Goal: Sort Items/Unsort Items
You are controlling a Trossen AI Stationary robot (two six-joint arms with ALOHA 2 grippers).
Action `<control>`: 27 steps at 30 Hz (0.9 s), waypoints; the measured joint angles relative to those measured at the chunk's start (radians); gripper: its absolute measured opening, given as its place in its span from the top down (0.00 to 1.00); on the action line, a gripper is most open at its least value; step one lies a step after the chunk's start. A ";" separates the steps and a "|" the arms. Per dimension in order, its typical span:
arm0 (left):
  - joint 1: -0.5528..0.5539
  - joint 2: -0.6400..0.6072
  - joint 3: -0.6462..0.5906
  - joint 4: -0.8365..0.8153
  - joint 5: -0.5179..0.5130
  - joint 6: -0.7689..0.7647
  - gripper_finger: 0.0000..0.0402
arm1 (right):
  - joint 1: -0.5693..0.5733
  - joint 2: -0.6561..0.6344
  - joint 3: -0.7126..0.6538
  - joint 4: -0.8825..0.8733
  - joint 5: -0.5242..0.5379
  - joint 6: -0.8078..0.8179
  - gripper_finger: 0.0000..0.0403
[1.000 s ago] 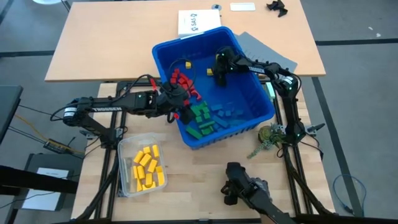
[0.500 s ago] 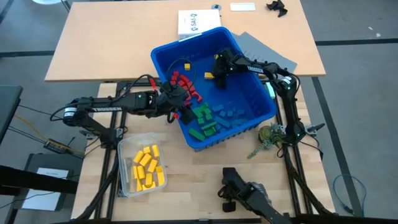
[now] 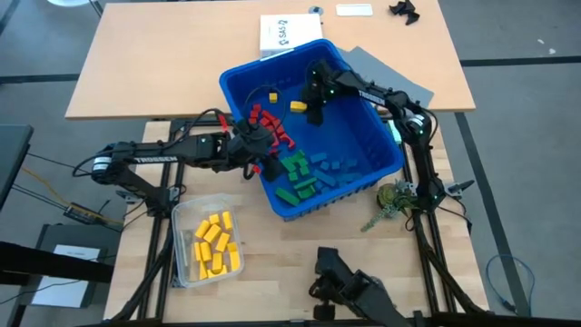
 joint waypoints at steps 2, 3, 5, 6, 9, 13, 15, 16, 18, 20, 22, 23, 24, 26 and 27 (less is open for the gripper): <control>-0.010 -0.026 0.000 -0.034 -0.035 0.019 0.38 | 0.016 -0.030 0.015 -0.042 -0.045 0.032 0.68; -0.016 -0.040 0.000 -0.045 -0.068 0.022 0.38 | 0.022 -0.049 0.016 -0.044 -0.071 0.060 0.68; -0.029 -0.076 0.000 -0.050 -0.120 0.026 0.38 | 0.037 -0.086 0.018 -0.043 -0.134 0.111 0.68; -0.037 -0.096 0.000 -0.050 -0.133 0.034 0.38 | 0.048 -0.105 0.019 -0.043 -0.161 0.130 0.68; -0.051 -0.155 0.000 -0.046 -0.136 0.057 0.38 | 0.088 -0.155 0.019 -0.037 -0.199 0.172 0.68; -0.060 -0.233 0.000 -0.047 -0.137 0.068 0.38 | 0.184 -0.219 0.019 -0.003 -0.223 0.222 0.68; -0.060 -0.267 0.000 -0.047 -0.138 0.072 0.38 | 0.245 -0.238 0.021 0.024 -0.228 0.251 0.68; -0.060 -0.282 0.000 -0.036 -0.141 0.072 0.38 | 0.277 -0.243 0.021 0.035 -0.228 0.262 0.68; -0.060 -0.318 0.000 -0.024 -0.141 0.073 0.38 | 0.344 -0.245 0.021 0.064 -0.217 0.292 0.68; -0.060 -0.345 0.000 0.018 -0.141 0.074 0.38 | 0.414 -0.245 0.021 0.094 -0.194 0.308 0.68; -0.060 -0.375 0.000 0.043 -0.141 0.074 0.38 | 0.483 -0.240 0.021 0.134 -0.155 0.328 0.68; -0.060 -0.386 0.000 0.061 -0.141 0.074 0.38 | 0.513 -0.237 0.021 0.161 -0.135 0.343 0.68; -0.060 -0.395 0.000 0.074 -0.141 0.074 0.38 | 0.542 -0.235 0.021 0.171 -0.122 0.353 0.68; -0.060 -0.410 0.000 0.093 -0.142 0.074 0.38 | 0.601 -0.223 0.019 0.222 -0.084 0.373 0.68; -0.060 -0.415 0.000 0.096 -0.142 0.074 0.38 | 0.628 -0.213 0.021 0.275 -0.064 0.387 0.68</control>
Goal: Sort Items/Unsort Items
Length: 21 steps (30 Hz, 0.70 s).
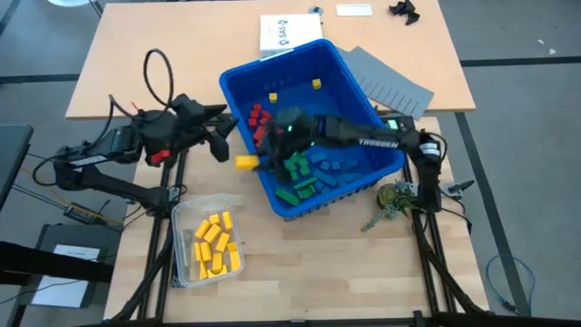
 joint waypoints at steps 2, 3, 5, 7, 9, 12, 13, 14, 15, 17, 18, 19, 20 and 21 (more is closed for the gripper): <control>0.000 -0.003 0.000 0.009 0.000 0.000 0.38 | 0.053 0.014 -0.003 0.037 0.019 0.029 0.68; 0.000 -0.003 0.000 0.019 0.000 -0.002 0.38 | 0.076 0.030 -0.003 0.090 0.023 0.043 0.68; 0.000 -0.002 0.000 0.015 0.001 -0.004 0.38 | 0.117 0.059 -0.001 0.156 0.037 0.070 0.68; 0.000 -0.002 0.000 0.021 0.001 -0.005 0.38 | 0.150 0.098 -0.001 0.224 0.046 0.097 0.68; 0.000 -0.002 0.000 0.020 0.001 -0.006 0.38 | 0.175 0.142 -0.002 0.281 0.052 0.124 0.68; 0.000 -0.001 0.000 0.018 0.001 -0.011 0.38 | 0.207 0.200 -0.003 0.395 0.073 0.147 0.68; 0.000 -0.001 0.000 0.012 0.001 -0.018 0.38 | 0.218 0.213 -0.003 0.415 0.095 0.148 0.66; 0.000 -0.001 0.000 0.010 0.001 -0.026 0.38 | 0.227 0.228 -0.003 0.445 0.108 0.145 0.64; 0.000 -0.001 0.000 0.008 0.001 -0.030 0.38 | 0.234 0.244 -0.002 0.484 0.123 0.140 0.61; 0.000 -0.001 0.000 -0.002 0.001 -0.030 0.38 | 0.245 0.260 -0.002 0.491 0.126 0.126 0.53; 0.000 -0.001 0.000 0.000 0.001 -0.031 0.38 | 0.248 0.262 -0.003 0.489 0.127 0.121 0.49; 0.000 -0.001 0.000 -0.004 0.001 -0.031 0.38 | 0.250 0.262 -0.003 0.482 0.131 0.116 0.46; 0.000 -0.001 0.000 -0.005 0.001 -0.031 0.38 | 0.250 0.258 -0.003 0.473 0.132 0.101 0.42; 0.000 -0.001 0.000 -0.010 0.001 -0.031 0.38 | 0.248 0.242 -0.003 0.439 0.137 0.077 0.39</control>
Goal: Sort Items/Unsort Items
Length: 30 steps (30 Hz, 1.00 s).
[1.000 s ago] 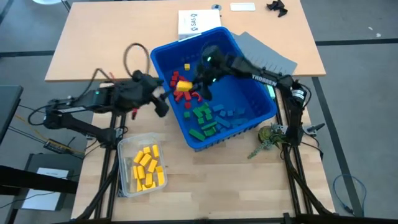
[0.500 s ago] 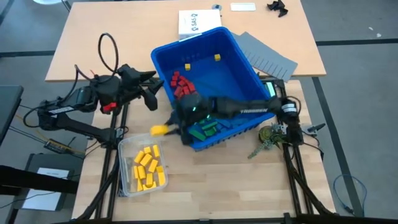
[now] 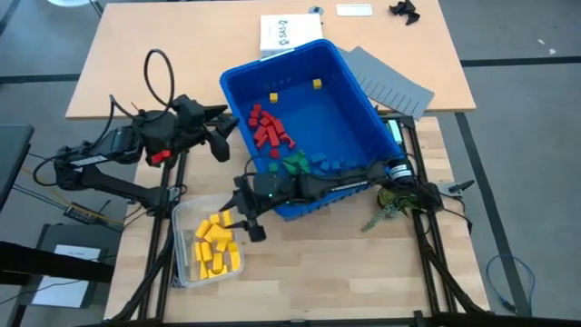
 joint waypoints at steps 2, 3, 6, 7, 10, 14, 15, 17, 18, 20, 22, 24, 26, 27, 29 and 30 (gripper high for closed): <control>0.000 0.000 0.000 -0.006 0.000 0.000 0.38 | -0.008 -0.041 0.000 -0.072 0.024 -0.061 0.33; 0.000 0.000 0.000 -0.008 0.000 0.000 0.38 | -0.014 -0.075 0.000 -0.131 0.048 -0.090 0.31; 0.000 0.000 0.000 -0.017 0.000 0.000 0.38 | -0.042 -0.182 0.003 -0.284 0.121 -0.172 0.29; 0.000 0.000 0.000 -0.023 0.000 0.000 0.38 | -0.054 -0.214 0.003 -0.342 0.148 -0.200 0.29; 0.000 0.000 0.000 -0.039 0.000 0.000 0.38 | -0.104 -0.291 0.002 -0.476 0.236 -0.265 0.31; 0.000 0.021 0.000 -0.052 -0.005 0.008 0.38 | -0.201 -0.375 0.002 -0.572 0.321 -0.295 0.32; 0.000 0.025 -0.001 -0.067 -0.013 0.015 0.38 | -0.230 -0.388 0.002 -0.581 0.333 -0.295 0.33; 0.000 0.038 0.000 -0.060 -0.024 0.030 0.38 | -0.291 -0.396 0.003 -0.588 0.340 -0.275 0.34; 0.000 0.040 0.000 -0.062 -0.037 0.036 0.38 | -0.322 -0.396 0.002 -0.589 0.340 -0.252 0.34; 0.000 0.055 0.000 -0.073 -0.061 0.054 0.38 | -0.387 -0.387 0.000 -0.580 0.337 -0.199 0.35; 0.000 0.067 0.000 -0.071 -0.078 0.056 0.38 | -0.451 -0.371 0.001 -0.560 0.335 -0.144 0.35; 0.000 0.069 0.000 -0.088 -0.087 0.056 0.38 | -0.508 -0.337 0.001 -0.531 0.323 -0.078 0.35; 0.000 0.066 0.000 -0.082 -0.093 0.049 0.38 | -0.558 -0.292 0.001 -0.491 0.304 -0.008 0.35; 0.000 0.065 0.000 -0.081 -0.094 0.042 0.38 | -0.580 -0.268 0.000 -0.467 0.292 0.026 0.35; 0.001 0.067 0.000 -0.082 -0.094 0.029 0.38 | -0.615 -0.220 0.000 -0.410 0.269 0.073 0.35; 0.001 0.068 0.000 -0.084 -0.093 0.026 0.38 | -0.630 -0.198 0.000 -0.383 0.263 0.093 0.35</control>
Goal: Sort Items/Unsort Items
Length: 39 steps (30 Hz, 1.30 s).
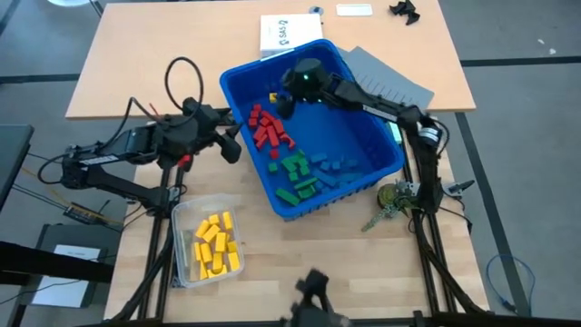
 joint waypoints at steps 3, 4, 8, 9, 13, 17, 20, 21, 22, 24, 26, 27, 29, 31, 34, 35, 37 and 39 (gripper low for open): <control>-0.001 -0.001 0.000 0.000 0.000 -0.001 0.38 | -0.032 0.078 0.000 0.074 -0.003 0.067 0.35; -0.001 -0.001 0.000 0.000 0.000 -0.002 0.38 | -0.041 0.103 0.000 0.090 -0.004 0.090 0.35; 0.000 0.011 0.000 -0.003 0.002 -0.002 0.38 | -0.064 0.191 0.000 0.191 0.036 0.158 0.35; 0.000 0.013 0.000 -0.001 0.002 -0.003 0.38 | -0.068 0.209 0.000 0.217 0.053 0.166 0.35; -0.001 0.018 0.000 0.002 0.002 -0.006 0.38 | -0.079 0.280 0.000 0.291 0.094 0.168 0.35; -0.001 0.024 0.000 0.008 0.001 -0.037 0.38 | -0.084 0.341 0.025 0.346 0.118 0.154 0.35; 0.000 0.027 0.000 0.004 0.005 -0.054 0.38 | -0.087 0.401 0.086 0.340 0.121 0.125 0.35; -0.001 0.027 0.000 0.004 0.005 -0.059 0.38 | -0.088 0.422 0.112 0.336 0.124 0.119 0.35; -0.001 0.026 0.000 0.006 0.004 -0.069 0.38 | -0.090 0.441 0.142 0.337 0.128 0.113 0.35; -0.001 0.026 0.000 0.007 0.004 -0.080 0.38 | -0.096 0.474 0.197 0.334 0.143 0.107 0.35; -0.001 0.027 0.000 0.007 0.004 -0.092 0.38 | -0.106 0.505 0.243 0.319 0.148 0.107 0.35; 0.000 0.027 0.000 0.008 0.004 -0.100 0.38 | -0.110 0.519 0.263 0.307 0.150 0.108 0.35; -0.001 0.026 0.000 0.008 0.004 -0.102 0.38 | -0.118 0.539 0.284 0.287 0.150 0.107 0.35; 0.000 0.026 0.000 0.010 0.004 -0.102 0.38 | -0.123 0.543 0.280 0.279 0.150 0.107 0.35; -0.001 0.026 0.000 0.009 0.004 -0.102 0.38 | -0.127 0.541 0.278 0.258 0.149 0.091 0.35; 0.000 0.026 0.000 0.009 0.004 -0.102 0.38 | -0.127 0.537 0.278 0.239 0.148 0.079 0.35; 0.000 0.026 0.000 0.005 0.004 -0.102 0.38 | -0.127 0.526 0.278 0.198 0.145 0.051 0.35; 0.000 0.026 0.000 0.002 0.004 -0.101 0.38 | -0.126 0.500 0.278 0.145 0.142 0.025 0.35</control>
